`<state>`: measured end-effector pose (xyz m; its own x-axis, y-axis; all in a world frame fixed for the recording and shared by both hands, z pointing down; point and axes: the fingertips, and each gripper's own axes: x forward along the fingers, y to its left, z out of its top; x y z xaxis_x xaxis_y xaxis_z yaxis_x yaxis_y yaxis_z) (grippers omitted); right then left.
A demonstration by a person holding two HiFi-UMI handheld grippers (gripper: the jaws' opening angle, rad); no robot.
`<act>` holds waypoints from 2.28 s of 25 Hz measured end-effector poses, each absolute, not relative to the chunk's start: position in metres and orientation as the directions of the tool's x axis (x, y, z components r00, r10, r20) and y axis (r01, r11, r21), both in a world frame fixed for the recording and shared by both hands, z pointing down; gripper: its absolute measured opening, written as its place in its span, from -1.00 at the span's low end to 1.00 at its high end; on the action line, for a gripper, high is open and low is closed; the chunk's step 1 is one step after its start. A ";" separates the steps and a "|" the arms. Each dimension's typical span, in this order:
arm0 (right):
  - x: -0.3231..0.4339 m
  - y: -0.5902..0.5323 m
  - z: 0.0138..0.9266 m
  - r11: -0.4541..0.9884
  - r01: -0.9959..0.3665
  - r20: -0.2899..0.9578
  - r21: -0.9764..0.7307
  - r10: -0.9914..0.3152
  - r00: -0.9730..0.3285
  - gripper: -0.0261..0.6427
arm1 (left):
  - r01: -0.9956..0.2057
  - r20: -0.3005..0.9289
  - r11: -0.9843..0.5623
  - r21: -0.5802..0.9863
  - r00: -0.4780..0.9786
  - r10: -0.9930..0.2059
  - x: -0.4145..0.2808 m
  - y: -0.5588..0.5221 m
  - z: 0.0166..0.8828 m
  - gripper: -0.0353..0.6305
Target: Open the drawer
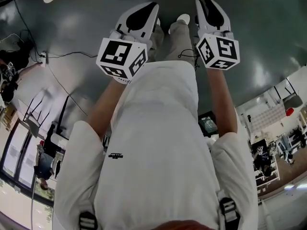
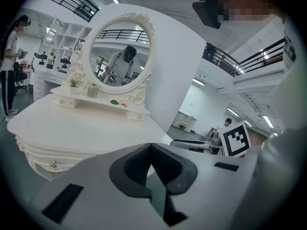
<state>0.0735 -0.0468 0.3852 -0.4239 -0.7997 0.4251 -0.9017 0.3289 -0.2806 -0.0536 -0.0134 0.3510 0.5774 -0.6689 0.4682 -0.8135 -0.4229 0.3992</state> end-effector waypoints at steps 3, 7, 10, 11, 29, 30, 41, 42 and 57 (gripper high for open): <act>0.072 -0.051 0.394 0.316 -0.902 0.434 -0.293 -0.797 -0.420 -0.55 | -0.820 0.479 -0.411 0.399 0.569 -0.669 -0.055 -0.013 0.357 -0.87; 0.071 -0.056 0.405 0.306 -0.905 0.444 -0.295 -0.795 -0.413 -0.52 | -0.825 0.488 -0.399 0.400 0.560 -0.669 -0.058 -0.014 0.365 -0.87; 0.075 -0.057 0.415 0.296 -0.908 0.457 -0.295 -0.791 -0.406 -0.50 | -0.829 0.496 -0.390 0.402 0.555 -0.668 -0.055 -0.012 0.369 -0.87; 0.076 -0.058 0.419 0.291 -0.909 0.462 -0.297 -0.790 -0.404 -0.50 | -0.830 0.499 -0.387 0.402 0.553 -0.667 -0.054 -0.012 0.371 -0.87; 0.079 -0.087 0.509 0.182 -0.930 0.561 -0.320 -0.755 -0.340 -0.43 | -0.832 0.521 -0.368 0.414 0.548 -0.654 -0.054 -0.036 0.410 -0.87; 0.077 -0.088 0.514 0.178 -0.931 0.566 -0.320 -0.752 -0.338 -0.42 | -0.833 0.522 -0.366 0.414 0.547 -0.654 -0.056 -0.036 0.412 -0.87; 0.069 -0.100 0.558 0.142 -0.935 0.612 -0.324 -0.722 -0.321 -0.41 | -0.841 0.538 -0.337 0.424 0.533 -0.653 -0.067 -0.037 0.436 -0.87; 0.069 -0.102 0.562 0.136 -0.935 0.616 -0.327 -0.720 -0.320 -0.41 | -0.841 0.539 -0.337 0.424 0.533 -0.652 -0.067 -0.038 0.438 -0.87; 0.076 -0.115 0.603 0.073 -0.936 0.654 -0.346 -0.696 -0.296 -0.36 | -0.845 0.557 -0.327 0.424 0.527 -0.642 -0.067 -0.039 0.452 -0.87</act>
